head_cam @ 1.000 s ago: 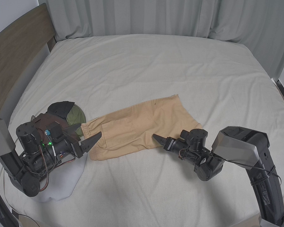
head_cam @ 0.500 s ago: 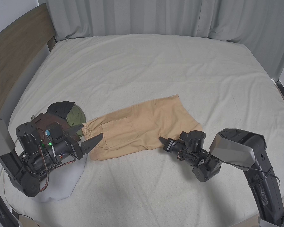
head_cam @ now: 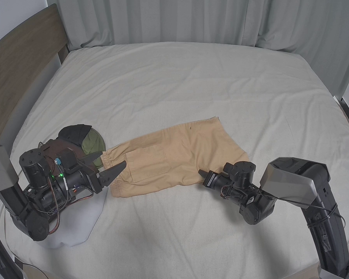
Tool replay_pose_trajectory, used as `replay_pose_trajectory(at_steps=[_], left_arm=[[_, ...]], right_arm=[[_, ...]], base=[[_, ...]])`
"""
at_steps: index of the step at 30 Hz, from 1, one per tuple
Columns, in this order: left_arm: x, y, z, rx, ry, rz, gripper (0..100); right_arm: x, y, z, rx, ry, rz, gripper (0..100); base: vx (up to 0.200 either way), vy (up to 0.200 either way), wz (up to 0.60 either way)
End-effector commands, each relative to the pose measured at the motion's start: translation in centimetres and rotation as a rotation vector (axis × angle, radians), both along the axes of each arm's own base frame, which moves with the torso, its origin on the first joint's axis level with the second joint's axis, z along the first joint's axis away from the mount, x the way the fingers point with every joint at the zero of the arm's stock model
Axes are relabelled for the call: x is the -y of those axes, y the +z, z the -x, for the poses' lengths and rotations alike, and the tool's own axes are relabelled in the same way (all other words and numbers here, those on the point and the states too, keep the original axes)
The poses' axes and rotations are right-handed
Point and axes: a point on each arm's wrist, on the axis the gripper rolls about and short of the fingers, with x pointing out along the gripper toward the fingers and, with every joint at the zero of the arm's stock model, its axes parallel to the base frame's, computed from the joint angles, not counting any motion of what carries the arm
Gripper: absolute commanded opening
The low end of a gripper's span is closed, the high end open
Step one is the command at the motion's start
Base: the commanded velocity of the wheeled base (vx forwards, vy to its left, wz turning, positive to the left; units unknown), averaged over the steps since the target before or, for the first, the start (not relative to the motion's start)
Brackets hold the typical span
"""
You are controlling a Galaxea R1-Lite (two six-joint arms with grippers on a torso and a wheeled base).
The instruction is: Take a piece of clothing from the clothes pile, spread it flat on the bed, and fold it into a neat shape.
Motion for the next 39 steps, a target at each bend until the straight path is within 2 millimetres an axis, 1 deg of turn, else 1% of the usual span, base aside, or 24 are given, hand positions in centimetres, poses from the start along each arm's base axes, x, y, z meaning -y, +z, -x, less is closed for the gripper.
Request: replay_pose_trajectory(at_steps=[1,5,6,10,17,22,30,36,37,39], left_arm=[[-0.1,0.0,-0.1,-0.002,0.005,0.002,100],[-0.3,0.0,-0.2,-0.01,0.015,0.013,100],[-0.5,0.1,-0.3,-0.018,0.024,0.034,100],[-0.7,0.3,-0.6,-0.034,0.035,0.074,100],[-0.8,0.5,-0.9,-0.029,0.044,0.089,100],[-1.0,0.3,-1.0,-0.038,0.049,0.088,100],[-1.4,0.2,-1.1,-0.039,0.062,0.088,100],[-1.5,0.1,-1.1,-0.041,0.063,0.087,100],[-1.5,0.1,-1.1,-0.041,0.063,0.087,100],[-1.6,0.1,-1.1,-0.041,0.065,0.088,100]], right_arm=[[0.2,1.3,0.6,0.017,0.002,-0.008,0],[0.5,1.5,1.2,-0.001,0.002,0.001,0],[0.6,1.4,1.6,-0.013,0.003,0.007,0],[0.9,1.0,2.2,-0.037,0.0,0.019,0],[1.9,2.4,3.5,-0.058,-0.016,0.031,0],[2.4,2.7,4.4,-0.08,-0.052,0.053,0],[3.3,3.4,7.0,-0.129,-0.064,0.086,0],[4.1,3.5,9.5,-0.184,-0.074,0.126,0],[4.1,3.5,9.5,-0.187,-0.074,0.127,0],[4.6,3.5,10.8,-0.211,-0.072,0.143,0]], base=[[0.0,0.0,0.0],[0.0,0.0,0.0],[0.0,0.0,0.0],[0.0,0.0,0.0],[0.0,0.0,0.0],[0.0,0.0,0.0],[0.0,0.0,0.0],[0.0,0.0,0.0],[0.0,0.0,0.0],[0.0,0.0,0.0]])
